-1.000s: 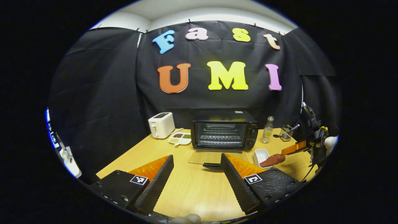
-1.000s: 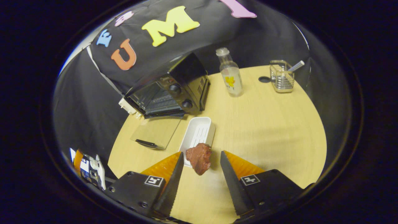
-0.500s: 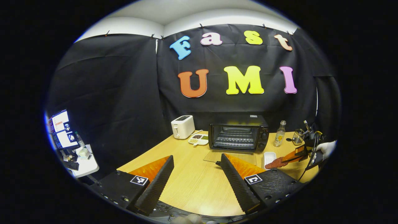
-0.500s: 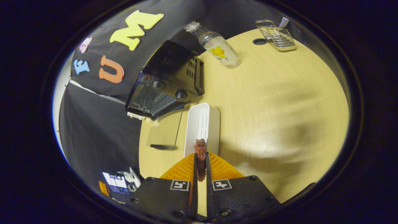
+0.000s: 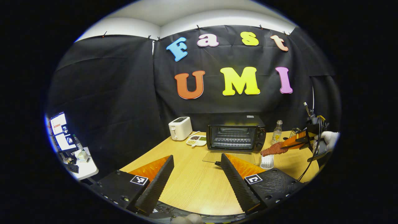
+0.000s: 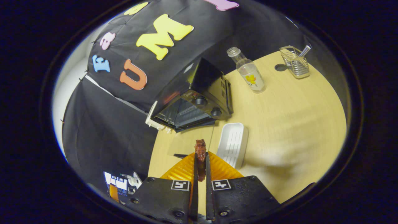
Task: Open the electric oven with the left hand, put the food in, and close the electric oven.
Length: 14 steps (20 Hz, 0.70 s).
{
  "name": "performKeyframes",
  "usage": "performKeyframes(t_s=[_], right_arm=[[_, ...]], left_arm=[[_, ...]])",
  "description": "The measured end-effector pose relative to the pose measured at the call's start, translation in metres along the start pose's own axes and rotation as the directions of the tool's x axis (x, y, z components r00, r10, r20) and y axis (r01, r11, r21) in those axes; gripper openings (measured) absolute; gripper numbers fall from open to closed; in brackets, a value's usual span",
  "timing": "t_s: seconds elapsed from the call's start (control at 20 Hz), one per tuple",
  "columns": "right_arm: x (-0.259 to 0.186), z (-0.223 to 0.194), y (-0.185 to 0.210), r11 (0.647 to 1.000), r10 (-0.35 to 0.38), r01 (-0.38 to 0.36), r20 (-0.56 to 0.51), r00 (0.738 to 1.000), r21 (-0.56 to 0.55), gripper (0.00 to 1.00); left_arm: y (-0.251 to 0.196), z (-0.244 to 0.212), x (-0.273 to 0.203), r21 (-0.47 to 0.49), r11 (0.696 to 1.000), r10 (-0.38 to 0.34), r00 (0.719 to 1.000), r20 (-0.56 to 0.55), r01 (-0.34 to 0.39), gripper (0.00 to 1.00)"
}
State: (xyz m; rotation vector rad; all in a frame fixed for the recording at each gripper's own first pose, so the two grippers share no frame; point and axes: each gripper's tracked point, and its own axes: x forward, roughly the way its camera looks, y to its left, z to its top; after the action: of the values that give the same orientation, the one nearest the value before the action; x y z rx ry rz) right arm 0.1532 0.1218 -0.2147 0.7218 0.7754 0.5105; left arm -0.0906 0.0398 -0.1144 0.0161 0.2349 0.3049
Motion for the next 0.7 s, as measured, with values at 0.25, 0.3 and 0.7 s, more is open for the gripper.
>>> performKeyframes(t_s=[0.25, 0.3, 0.7], right_arm=[[0.014, -0.012, 0.054, 0.993, 0.006, -0.028, 0.182, 0.983, 0.119, 0.13], [0.020, -0.017, 0.062, 0.988, 0.002, -0.034, 0.212, 0.977, 0.148, 0.13], [0.110, -0.008, 0.085, 0.934, -0.094, -0.071, 0.434, 0.896, 0.350, 0.13]], left_arm=[[0.035, -0.010, -0.008, -0.023, 0.998, -0.055, 0.998, -0.012, 0.055, 0.96], [0.045, -0.011, -0.010, -0.024, 0.998, -0.059, 0.998, -0.008, 0.059, 0.97], [0.091, -0.011, -0.005, 0.024, 0.995, -0.097, 0.995, -0.008, 0.097, 0.97]])
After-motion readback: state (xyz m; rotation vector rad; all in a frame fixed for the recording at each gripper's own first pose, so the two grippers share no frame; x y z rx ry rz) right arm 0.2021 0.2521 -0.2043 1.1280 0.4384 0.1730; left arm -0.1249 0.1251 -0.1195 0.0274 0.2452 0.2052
